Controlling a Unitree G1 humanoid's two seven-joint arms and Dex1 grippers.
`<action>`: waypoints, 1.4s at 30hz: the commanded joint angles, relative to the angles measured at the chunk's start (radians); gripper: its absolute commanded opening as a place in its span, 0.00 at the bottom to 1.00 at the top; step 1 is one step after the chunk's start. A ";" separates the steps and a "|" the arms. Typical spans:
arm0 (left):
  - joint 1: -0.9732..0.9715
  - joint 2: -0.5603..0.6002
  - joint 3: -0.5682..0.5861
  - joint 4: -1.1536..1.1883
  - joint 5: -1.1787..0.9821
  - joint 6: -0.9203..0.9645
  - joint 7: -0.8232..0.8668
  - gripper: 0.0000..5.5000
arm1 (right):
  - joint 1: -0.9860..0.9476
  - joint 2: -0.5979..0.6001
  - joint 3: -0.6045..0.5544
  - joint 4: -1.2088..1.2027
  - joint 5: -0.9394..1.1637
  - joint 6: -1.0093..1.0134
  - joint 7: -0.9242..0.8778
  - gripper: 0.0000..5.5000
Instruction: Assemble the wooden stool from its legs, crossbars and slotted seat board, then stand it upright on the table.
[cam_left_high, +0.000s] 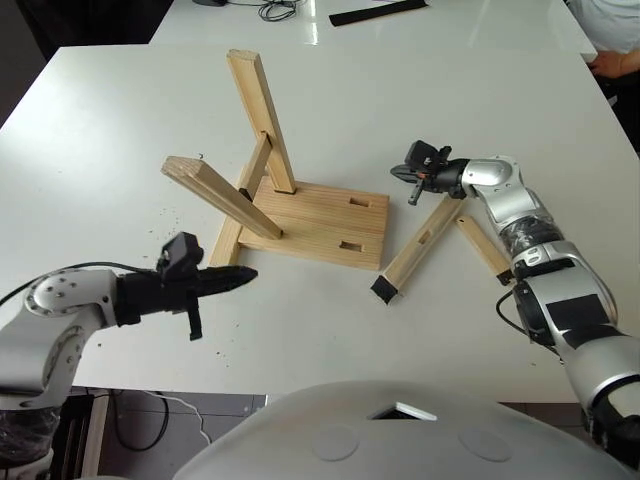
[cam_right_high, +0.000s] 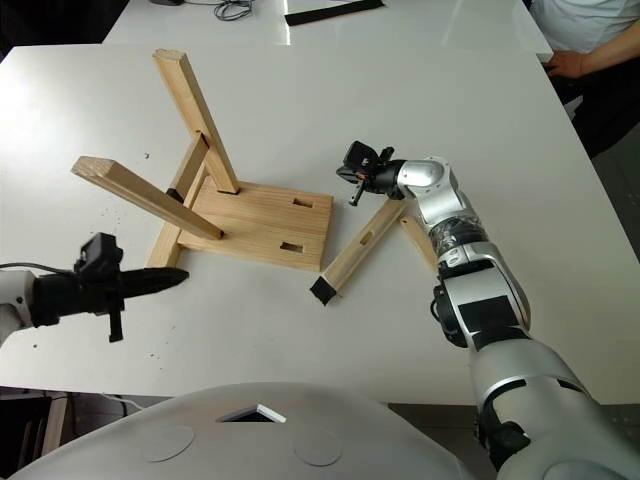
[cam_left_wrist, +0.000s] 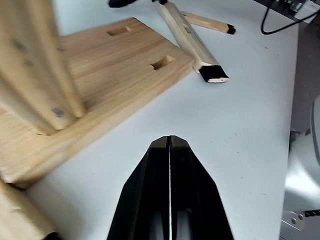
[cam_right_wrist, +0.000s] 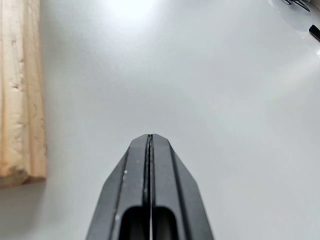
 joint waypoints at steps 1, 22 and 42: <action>-0.055 -0.013 -0.136 0.074 0.179 -0.082 0.070 0.00 | -0.095 0.044 0.015 0.095 -0.028 -0.025 0.020 0.00; -0.253 -0.296 -0.393 0.207 0.436 -0.056 0.457 0.00 | -0.112 0.089 0.120 0.077 -0.097 -0.106 0.327 0.00; -0.320 -0.334 -0.371 0.262 0.449 -0.081 0.472 0.00 | 0.350 -0.092 0.110 -0.750 0.096 0.298 0.454 0.00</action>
